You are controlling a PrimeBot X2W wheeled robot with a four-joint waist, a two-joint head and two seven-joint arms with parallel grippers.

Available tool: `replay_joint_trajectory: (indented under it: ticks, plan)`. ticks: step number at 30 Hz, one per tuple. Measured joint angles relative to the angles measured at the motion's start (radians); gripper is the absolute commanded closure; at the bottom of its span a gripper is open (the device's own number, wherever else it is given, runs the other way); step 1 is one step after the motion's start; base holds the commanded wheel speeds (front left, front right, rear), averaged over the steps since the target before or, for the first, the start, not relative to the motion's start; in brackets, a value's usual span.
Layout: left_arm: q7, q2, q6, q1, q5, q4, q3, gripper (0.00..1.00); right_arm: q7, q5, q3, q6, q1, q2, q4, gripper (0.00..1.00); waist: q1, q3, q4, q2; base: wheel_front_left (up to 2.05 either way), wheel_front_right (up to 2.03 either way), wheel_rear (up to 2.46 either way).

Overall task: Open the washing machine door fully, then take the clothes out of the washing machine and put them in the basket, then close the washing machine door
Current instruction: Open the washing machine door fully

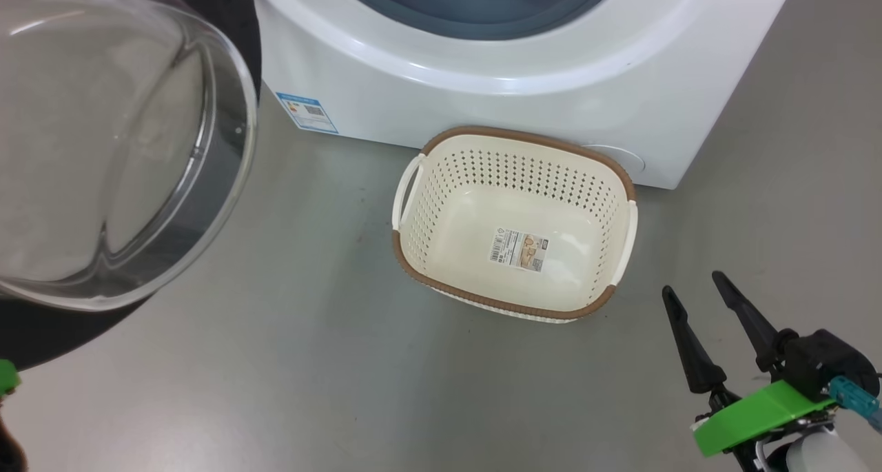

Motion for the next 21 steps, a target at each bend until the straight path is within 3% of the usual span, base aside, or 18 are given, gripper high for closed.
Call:
replay_joint_trajectory:
  ticks: [12,21]
  plan:
    - [0.000,0.004,-0.009,-0.033,0.021,0.053,0.042,1.00,0.000,0.000,-0.002,0.000,-0.015,0.002,-0.002,0.00,0.0000,-0.012,-0.009,0.0000,0.00,0.00,0.00]
    - [0.000,0.009,-0.009,0.050,-0.027,0.008,-0.042,1.00,0.000,0.002,-0.001,0.000,-0.012,0.023,0.005,0.00,0.0000,-0.070,-0.010,0.0000,0.00,0.00,0.00]
